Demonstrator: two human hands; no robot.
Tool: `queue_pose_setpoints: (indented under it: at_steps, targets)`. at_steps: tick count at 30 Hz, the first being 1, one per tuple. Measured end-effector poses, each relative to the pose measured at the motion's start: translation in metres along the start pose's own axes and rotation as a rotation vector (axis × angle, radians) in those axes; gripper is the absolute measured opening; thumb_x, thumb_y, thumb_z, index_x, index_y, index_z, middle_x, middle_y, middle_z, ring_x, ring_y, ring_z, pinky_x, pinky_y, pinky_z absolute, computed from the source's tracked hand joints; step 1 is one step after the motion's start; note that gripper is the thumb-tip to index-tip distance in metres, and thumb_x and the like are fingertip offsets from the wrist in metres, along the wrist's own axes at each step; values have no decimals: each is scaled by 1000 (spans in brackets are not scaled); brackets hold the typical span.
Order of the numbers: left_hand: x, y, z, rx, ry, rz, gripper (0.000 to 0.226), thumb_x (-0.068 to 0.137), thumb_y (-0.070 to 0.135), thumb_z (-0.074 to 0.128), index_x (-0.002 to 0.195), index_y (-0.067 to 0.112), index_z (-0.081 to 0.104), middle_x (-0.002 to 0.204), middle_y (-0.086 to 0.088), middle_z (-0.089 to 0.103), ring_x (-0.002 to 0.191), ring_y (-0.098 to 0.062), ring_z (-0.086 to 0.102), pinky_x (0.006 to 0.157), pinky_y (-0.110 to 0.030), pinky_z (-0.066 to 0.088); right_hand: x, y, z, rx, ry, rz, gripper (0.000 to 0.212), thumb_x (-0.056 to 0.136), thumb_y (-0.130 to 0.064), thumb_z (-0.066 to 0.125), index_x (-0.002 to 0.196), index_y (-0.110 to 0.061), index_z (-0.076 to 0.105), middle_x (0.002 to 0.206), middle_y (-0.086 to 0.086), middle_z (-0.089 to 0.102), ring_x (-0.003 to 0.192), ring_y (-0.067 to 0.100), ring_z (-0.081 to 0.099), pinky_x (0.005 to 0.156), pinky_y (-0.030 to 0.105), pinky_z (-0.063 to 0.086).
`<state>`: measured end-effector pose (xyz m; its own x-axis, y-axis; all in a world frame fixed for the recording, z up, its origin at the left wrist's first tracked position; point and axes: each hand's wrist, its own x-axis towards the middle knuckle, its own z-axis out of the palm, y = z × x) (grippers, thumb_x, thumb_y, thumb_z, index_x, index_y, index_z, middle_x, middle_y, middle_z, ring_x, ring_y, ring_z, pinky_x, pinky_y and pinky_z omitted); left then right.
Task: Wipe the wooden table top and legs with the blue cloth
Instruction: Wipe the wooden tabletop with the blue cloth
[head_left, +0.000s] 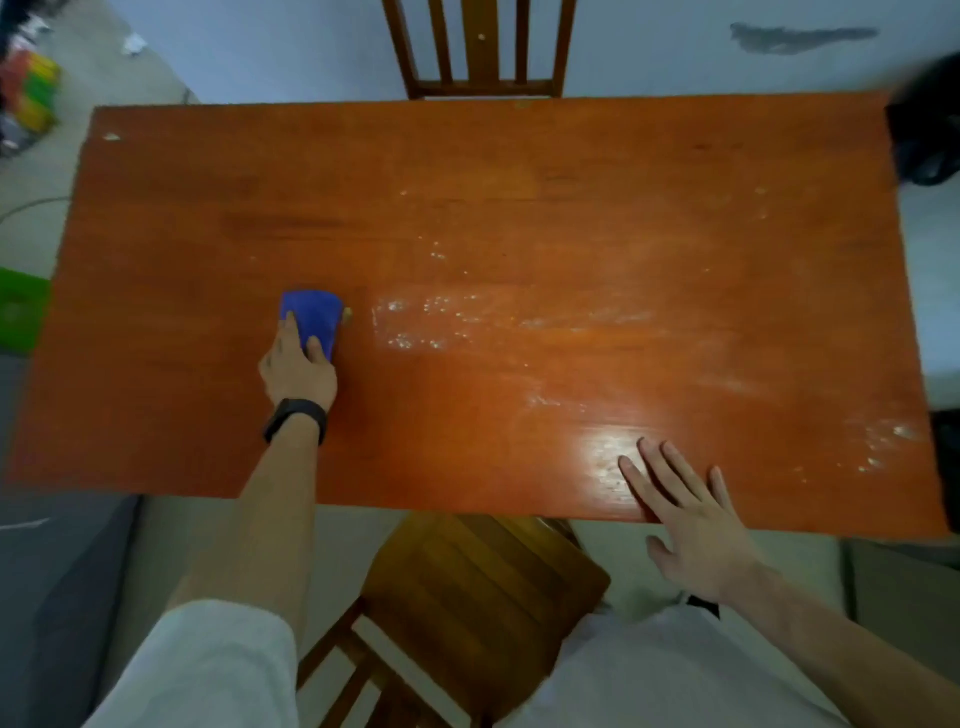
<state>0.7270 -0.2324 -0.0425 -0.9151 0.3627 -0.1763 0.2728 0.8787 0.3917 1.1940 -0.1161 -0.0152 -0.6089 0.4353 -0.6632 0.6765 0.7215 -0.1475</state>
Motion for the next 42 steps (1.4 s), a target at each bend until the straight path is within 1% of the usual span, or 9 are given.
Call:
queue_pose_setpoints:
  at_steps: [3,6,13,20,24,27,30,34,42]
  targets:
    - [-19,17,31,63,1,41,52,105,32,31,155,23,22,160,-3,26,139,-33,32,115,-40,25,0,0,2,23,37,-8,89,95,-44,47,150,-41,-23,156,-13,-36,145,17,-33,115,55,-9]
    - [-75,57,66,92,-45,277,51,104,32,29,154,21,26,158,-3,31,134,-31,40,112,-41,30,-2,-1,5,38,70,18,71,99,-63,24,151,-42,-20,157,-14,-33,146,15,-31,116,55,-11]
    - [-194,126,98,39,-367,631,57,99,11,43,152,29,30,157,8,31,132,-27,34,102,-44,37,-2,-3,18,37,128,70,55,104,-51,12,153,-44,-13,160,-16,-25,148,13,-23,116,51,-13]
    - [-52,75,24,-110,69,259,45,103,13,39,148,16,38,150,-9,43,138,-30,37,110,-42,28,3,-2,29,21,193,85,56,103,-56,9,154,-42,-8,163,-13,-17,151,15,-15,117,50,-13]
    - [-13,55,32,-24,-30,-9,48,104,25,36,152,24,30,156,-7,32,138,-37,30,110,-46,28,3,0,28,1,190,85,56,103,-56,10,156,-39,1,165,-11,-8,152,16,-8,117,50,-7]
    - [-36,84,60,43,-53,135,47,102,27,39,149,25,34,153,-5,38,137,-35,34,109,-45,30,4,0,27,-2,194,77,56,103,-56,9,156,-39,-1,165,-11,-9,152,15,-10,117,50,-7]
    - [-99,128,91,96,-222,498,46,100,22,45,146,26,39,149,-2,44,129,-32,42,103,-43,36,2,0,27,1,196,82,56,103,-57,5,155,-40,-6,164,-12,-13,151,15,-13,117,51,-7]
    - [-161,171,93,-10,-460,697,48,100,14,43,147,27,40,148,3,43,125,-26,38,103,-43,39,1,0,23,30,200,71,56,100,-57,2,152,-45,-15,160,-16,-25,149,12,-21,119,51,-7]
    - [-9,122,30,-131,-11,330,43,102,14,42,145,15,41,147,-9,46,136,-28,40,115,-44,27,1,-1,27,-29,198,112,57,103,-54,18,157,-38,7,166,-8,1,153,18,-1,117,50,-2]
